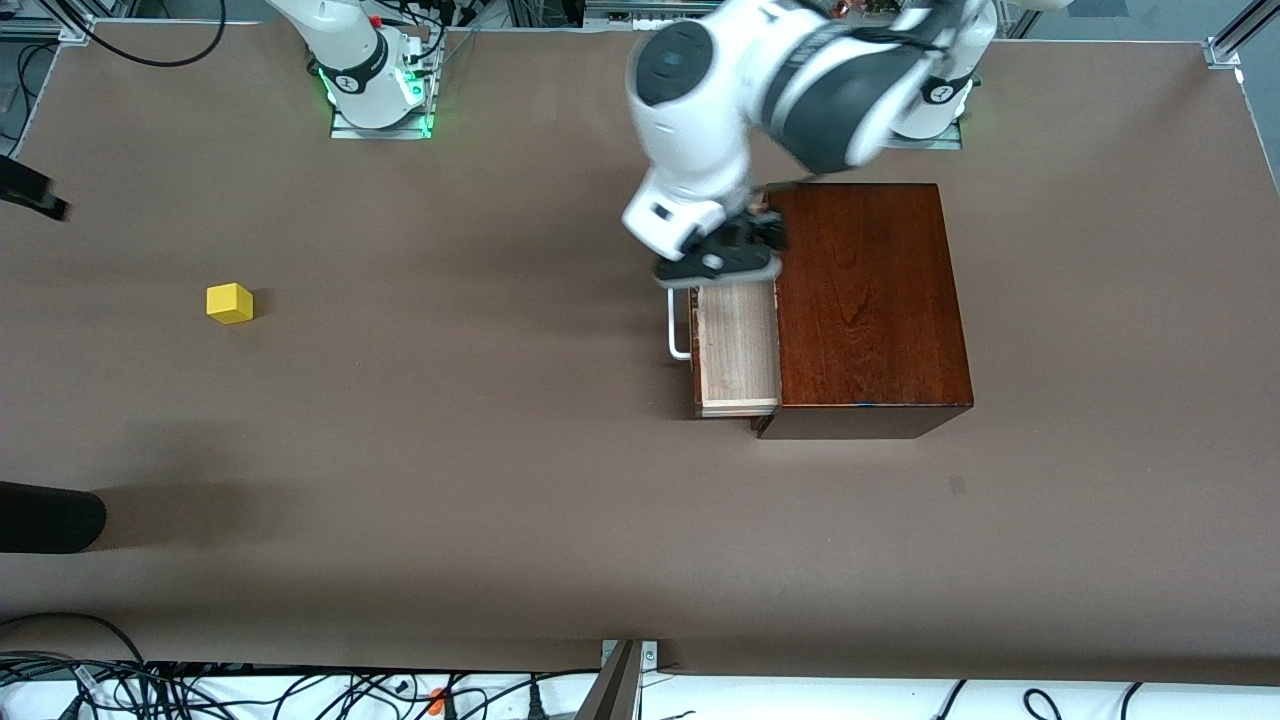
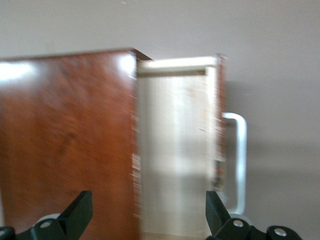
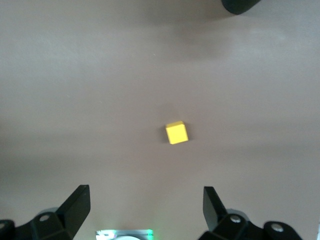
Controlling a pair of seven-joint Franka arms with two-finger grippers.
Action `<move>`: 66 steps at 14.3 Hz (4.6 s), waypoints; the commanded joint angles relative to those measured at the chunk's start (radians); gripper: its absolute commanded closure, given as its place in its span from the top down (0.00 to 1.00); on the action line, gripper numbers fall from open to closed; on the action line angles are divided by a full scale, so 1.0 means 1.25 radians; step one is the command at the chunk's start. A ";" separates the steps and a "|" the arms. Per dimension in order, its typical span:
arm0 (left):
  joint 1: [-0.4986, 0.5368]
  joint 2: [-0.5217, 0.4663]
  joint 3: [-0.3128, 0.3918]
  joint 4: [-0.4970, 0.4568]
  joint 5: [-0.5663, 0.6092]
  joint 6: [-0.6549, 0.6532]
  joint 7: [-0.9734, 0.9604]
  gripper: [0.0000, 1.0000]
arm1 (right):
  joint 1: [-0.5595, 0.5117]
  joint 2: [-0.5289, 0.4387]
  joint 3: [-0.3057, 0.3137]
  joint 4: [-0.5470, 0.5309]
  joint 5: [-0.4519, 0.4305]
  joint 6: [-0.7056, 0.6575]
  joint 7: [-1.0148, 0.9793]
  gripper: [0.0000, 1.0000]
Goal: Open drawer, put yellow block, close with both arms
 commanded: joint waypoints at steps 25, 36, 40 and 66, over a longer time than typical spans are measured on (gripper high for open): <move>0.271 -0.406 0.297 -0.314 -0.193 0.085 0.583 1.00 | 0.004 0.216 -0.065 -0.598 -0.011 0.797 -0.176 1.00; 0.274 -0.405 0.297 -0.309 -0.195 0.077 0.582 1.00 | 0.005 0.292 -0.041 -0.573 0.046 0.846 -0.254 0.12; 0.274 -0.405 0.297 -0.309 -0.195 0.077 0.581 1.00 | 0.008 0.239 -0.029 -0.501 0.061 0.720 -0.245 0.00; 0.273 -0.402 0.297 -0.303 -0.195 0.077 0.581 1.00 | 0.380 0.283 0.318 0.203 0.104 0.124 1.417 0.00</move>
